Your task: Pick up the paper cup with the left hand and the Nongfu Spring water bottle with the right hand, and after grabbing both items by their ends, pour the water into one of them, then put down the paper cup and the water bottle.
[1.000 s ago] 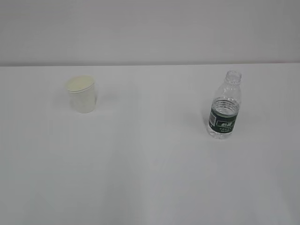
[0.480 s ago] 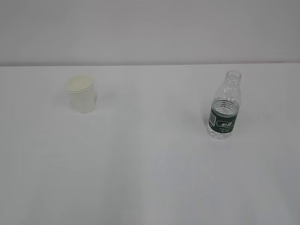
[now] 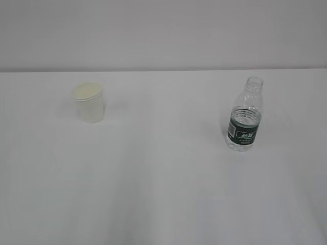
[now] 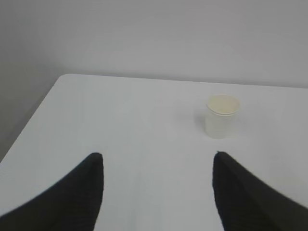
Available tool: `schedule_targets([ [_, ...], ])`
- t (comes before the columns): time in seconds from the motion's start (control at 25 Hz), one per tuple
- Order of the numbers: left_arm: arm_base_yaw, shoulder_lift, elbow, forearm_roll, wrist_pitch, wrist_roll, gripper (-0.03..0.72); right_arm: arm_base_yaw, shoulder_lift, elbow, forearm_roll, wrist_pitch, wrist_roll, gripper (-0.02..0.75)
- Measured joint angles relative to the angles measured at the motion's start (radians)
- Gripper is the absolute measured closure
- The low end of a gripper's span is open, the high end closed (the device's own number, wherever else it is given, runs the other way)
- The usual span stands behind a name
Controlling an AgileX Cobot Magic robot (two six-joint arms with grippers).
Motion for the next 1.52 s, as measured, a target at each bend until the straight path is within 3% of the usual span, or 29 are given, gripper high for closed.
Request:
schedule_targets([
  [0.44, 0.0, 0.163, 0.0, 0.008, -0.298, 0.0, 0.186, 0.0, 0.169, -0.042, 0.068, -0.413, -0.005, 0.253],
  [0.72, -0.009, 0.273, 0.0, 0.055, -0.444, 0.0, 0.205, 0.009, 0.281, -0.042, 0.079, -0.557, -0.005, 0.254],
  [1.16, -0.085, 0.524, 0.0, 0.037, -0.67, 0.0, 0.204, 0.017, 0.453, -0.042, 0.081, -0.735, -0.005, 0.255],
  [1.52, -0.185, 0.681, 0.0, 0.027, -0.789, 0.0, 0.149, 0.058, 0.53, -0.042, 0.09, -0.714, -0.005, 0.255],
])
